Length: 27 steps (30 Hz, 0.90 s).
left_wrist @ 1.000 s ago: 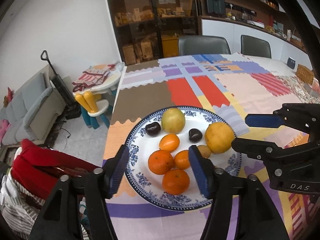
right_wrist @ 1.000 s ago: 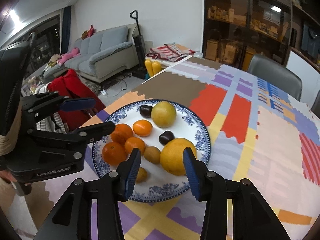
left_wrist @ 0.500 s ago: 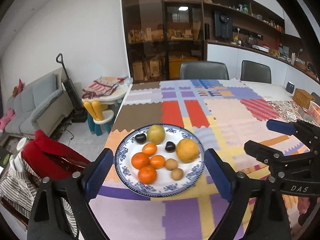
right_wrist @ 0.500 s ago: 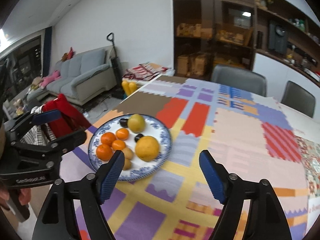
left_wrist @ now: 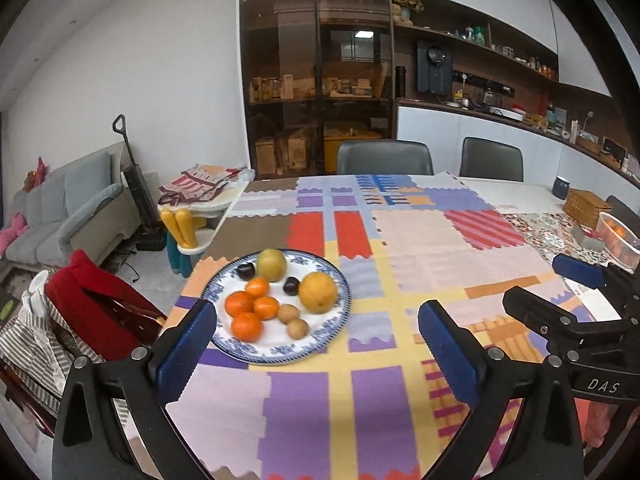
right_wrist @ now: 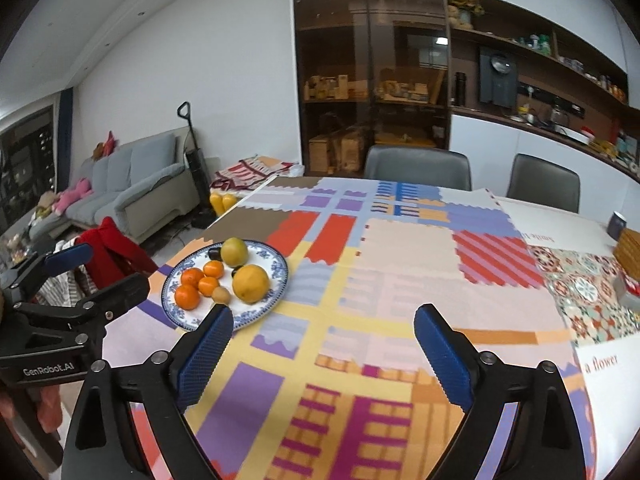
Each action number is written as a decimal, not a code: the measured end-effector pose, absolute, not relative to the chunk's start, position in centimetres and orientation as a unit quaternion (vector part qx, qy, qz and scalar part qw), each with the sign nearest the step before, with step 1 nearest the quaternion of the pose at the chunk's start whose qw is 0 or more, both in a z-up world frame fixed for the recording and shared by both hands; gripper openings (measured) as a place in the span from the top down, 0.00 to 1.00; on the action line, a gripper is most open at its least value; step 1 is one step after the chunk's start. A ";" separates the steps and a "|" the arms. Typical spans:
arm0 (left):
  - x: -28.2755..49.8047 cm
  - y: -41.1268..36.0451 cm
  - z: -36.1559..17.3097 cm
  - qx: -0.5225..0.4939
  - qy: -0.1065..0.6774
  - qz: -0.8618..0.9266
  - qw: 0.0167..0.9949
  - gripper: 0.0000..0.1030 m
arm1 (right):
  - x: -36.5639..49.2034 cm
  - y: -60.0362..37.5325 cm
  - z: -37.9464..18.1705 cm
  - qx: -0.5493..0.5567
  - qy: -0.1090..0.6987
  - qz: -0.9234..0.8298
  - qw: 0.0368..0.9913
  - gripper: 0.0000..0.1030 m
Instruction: Organize fruits
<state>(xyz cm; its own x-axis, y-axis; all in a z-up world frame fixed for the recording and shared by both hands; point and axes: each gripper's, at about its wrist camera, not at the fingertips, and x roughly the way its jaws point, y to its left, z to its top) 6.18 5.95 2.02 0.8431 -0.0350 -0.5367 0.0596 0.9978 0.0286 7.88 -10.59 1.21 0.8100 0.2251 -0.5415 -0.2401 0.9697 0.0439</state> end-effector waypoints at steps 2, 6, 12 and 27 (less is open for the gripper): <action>5.7 5.4 1.9 0.024 0.280 -0.029 0.959 0.00 | 7.2 -11.2 1.1 -0.007 0.284 0.121 0.951 0.10; 4.9 4.5 1.6 0.026 0.285 -0.032 0.958 0.00 | 5.9 -12.2 0.8 0.001 0.287 0.119 0.951 0.10; 4.0 3.6 1.6 0.030 0.285 -0.033 0.957 0.00 | 4.6 -13.4 0.5 0.007 0.281 0.108 0.953 0.10; 2.6 2.9 2.2 0.029 0.273 -0.036 0.961 0.00 | 3.1 -14.7 1.0 0.020 0.270 0.100 0.957 0.10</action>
<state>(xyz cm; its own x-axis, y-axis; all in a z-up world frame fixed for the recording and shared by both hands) 2.59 2.95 2.17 0.8483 -0.0536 -0.5269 0.0848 0.9958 0.0353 3.14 -14.71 1.02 0.8338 0.2030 -0.5134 -0.1814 0.9790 0.0924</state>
